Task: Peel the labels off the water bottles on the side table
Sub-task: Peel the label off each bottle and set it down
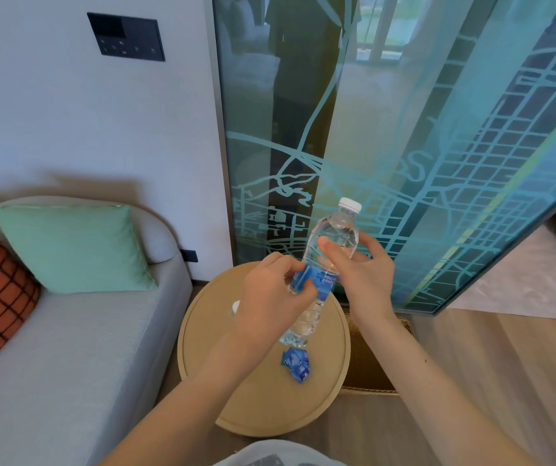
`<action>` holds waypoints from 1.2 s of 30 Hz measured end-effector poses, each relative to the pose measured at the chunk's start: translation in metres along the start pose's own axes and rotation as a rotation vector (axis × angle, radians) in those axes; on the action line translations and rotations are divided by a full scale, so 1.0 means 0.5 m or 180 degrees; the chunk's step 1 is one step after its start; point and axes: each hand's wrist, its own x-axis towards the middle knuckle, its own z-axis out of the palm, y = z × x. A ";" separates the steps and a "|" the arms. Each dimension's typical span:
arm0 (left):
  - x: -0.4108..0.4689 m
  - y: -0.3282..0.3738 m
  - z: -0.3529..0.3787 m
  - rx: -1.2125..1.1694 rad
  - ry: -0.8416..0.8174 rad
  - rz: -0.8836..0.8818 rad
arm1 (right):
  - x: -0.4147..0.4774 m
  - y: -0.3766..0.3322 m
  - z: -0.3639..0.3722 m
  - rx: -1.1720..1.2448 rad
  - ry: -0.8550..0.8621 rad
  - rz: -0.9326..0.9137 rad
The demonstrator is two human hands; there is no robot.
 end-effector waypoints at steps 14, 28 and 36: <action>0.017 0.007 -0.010 0.0253 -0.0209 -0.0396 | -0.012 0.000 0.009 -0.0181 -0.0057 -0.0034; 0.026 0.001 -0.007 0.0455 -0.0166 -0.0310 | -0.003 0.007 0.006 -0.0131 -0.0105 -0.0069; 0.022 -0.008 -0.016 -0.0482 -0.0129 -0.0431 | 0.010 -0.001 -0.004 -0.0009 -0.0052 0.0024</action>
